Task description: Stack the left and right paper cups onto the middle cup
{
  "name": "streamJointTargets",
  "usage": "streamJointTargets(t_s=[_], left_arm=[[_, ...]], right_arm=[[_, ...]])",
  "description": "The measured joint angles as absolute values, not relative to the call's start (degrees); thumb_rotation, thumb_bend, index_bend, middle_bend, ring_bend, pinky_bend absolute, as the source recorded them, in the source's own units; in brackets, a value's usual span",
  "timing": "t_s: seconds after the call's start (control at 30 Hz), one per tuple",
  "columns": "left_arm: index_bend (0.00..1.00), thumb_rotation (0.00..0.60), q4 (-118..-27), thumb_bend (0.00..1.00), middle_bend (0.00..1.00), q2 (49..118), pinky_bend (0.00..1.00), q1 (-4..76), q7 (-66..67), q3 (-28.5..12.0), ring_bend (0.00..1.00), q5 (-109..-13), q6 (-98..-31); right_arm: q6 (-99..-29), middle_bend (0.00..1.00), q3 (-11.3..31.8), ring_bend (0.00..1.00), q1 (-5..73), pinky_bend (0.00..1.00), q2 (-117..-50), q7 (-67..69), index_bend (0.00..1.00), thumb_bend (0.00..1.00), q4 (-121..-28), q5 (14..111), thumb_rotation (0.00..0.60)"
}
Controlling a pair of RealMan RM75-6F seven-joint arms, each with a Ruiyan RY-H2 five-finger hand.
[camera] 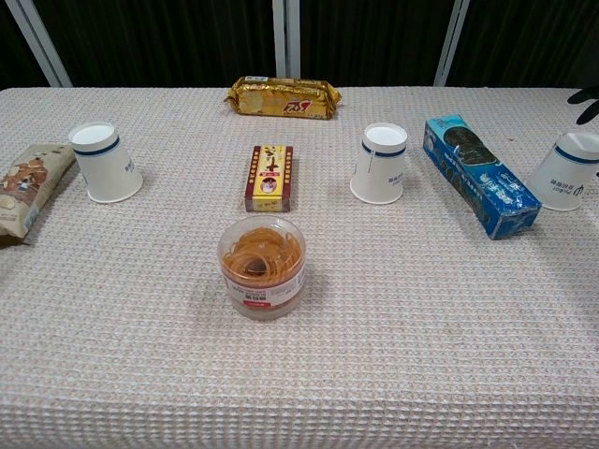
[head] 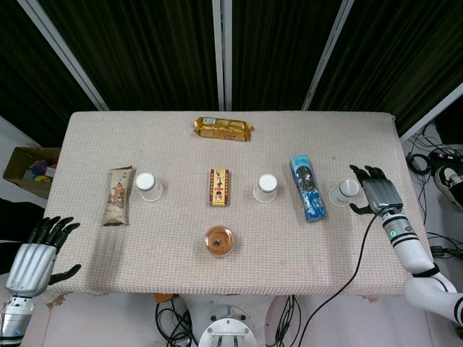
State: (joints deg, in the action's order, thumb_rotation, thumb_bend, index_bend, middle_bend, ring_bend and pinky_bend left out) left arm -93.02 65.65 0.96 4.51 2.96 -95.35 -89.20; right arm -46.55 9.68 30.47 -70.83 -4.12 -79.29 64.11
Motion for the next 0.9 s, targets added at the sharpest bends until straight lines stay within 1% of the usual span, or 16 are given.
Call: streamJointTargets(t_s=[0.23,0.3,0.43,0.53,0.7,0.83,0.9], left_arm=[[0.20,0.600,-92.65,0.09,0.14,65.39,0.11,0.69,4.00,3.00,0.09,-94.79,-89.31],[0.20,0.600,-92.58,0.09,0.14,65.37,0.11,0.47,3.93,3.12,0.09,-94.78,-89.56],[0.20,0.600,-92.58,0.09,0.14,65.29,0.11,-0.02,3.84,3.25,0.09,-94.71,-90.19],[0.20,0.600,-92.68,0.09,0.14,65.09,0.11,-0.26,3.79,3.36,0.09,-94.79,-90.50],[0.20,0.600,-92.70,0.09,0.14,64.72,0.11,-0.37,3.49,3.41,0.09,-94.66,-90.46],[0.20,0.600,-92.82,0.09,0.14,64.41,0.11,-0.29,3.42,3.27,0.09,-94.96,-90.73],[0.20,0.600,-92.79,0.09,0.14,64.43,0.11,-0.31,3.31,3.25,0.09,-95.12,-90.87]], right_arm=[[-45.22,0.22,9.56,0.00,32.19,0.02,-73.21,-4.44,0.16,0.27,-75.75,63.65,0.600],[-45.21,0.25,9.49,0.02,32.65,0.03,-74.00,-4.96,0.22,0.30,-74.84,63.75,0.600],[-46.22,0.37,9.45,0.11,33.33,0.08,-75.37,-5.76,0.37,0.36,-73.39,64.39,0.600],[-47.67,0.43,9.47,0.16,33.14,0.10,-75.24,-5.33,0.45,0.38,-73.70,65.56,0.600],[-53.40,0.44,9.97,0.17,31.64,0.11,-72.53,-2.82,0.46,0.38,-78.11,69.42,0.600],[-58.22,0.44,11.23,0.17,30.75,0.12,-67.68,-1.01,0.46,0.38,-85.89,73.42,0.600],[-59.21,0.44,12.20,0.17,31.04,0.12,-65.71,-0.96,0.47,0.38,-89.58,74.61,0.600]])
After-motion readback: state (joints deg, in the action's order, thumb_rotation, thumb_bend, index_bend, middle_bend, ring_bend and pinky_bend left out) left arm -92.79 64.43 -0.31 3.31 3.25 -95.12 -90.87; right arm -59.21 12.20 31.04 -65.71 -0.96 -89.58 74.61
